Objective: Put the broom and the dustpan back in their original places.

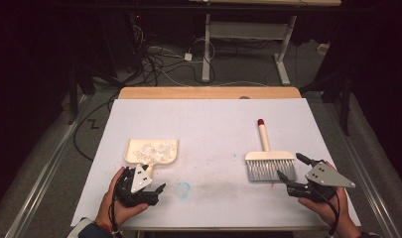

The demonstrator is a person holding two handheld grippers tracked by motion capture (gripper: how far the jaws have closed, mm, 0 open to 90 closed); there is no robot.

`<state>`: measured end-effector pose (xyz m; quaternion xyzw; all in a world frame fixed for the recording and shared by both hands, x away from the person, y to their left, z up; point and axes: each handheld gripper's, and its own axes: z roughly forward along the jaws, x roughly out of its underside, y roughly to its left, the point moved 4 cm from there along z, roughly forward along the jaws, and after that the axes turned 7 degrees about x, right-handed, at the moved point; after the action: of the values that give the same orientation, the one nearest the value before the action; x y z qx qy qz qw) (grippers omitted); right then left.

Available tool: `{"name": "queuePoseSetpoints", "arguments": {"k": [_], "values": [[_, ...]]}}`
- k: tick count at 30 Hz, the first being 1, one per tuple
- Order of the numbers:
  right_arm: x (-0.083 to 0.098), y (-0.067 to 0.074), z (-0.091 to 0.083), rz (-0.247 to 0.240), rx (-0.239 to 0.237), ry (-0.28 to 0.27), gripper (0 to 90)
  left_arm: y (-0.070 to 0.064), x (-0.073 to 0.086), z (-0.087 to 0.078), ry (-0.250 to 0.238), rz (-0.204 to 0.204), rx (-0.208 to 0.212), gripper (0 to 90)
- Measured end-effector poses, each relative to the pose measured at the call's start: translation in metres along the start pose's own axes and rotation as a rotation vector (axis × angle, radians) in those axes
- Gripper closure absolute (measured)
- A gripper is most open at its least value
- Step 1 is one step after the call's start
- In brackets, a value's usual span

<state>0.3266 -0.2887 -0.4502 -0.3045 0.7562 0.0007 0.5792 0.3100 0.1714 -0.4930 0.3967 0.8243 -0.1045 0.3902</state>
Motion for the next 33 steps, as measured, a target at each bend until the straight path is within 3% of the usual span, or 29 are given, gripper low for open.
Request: {"name": "queuePoseSetpoints", "arguments": {"k": [11, 33], "values": [[0.022, 0.003, -0.003, 0.007, -0.006, 0.032, 21.4, -0.001, -0.001, 0.0, -0.001, 0.034, -0.015, 18.5], [0.014, 0.006, -0.009, -0.005, 0.006, 0.005, 21.4, -0.007, -0.001, -0.001, 0.007, 0.063, -0.024, 18.5]]}}
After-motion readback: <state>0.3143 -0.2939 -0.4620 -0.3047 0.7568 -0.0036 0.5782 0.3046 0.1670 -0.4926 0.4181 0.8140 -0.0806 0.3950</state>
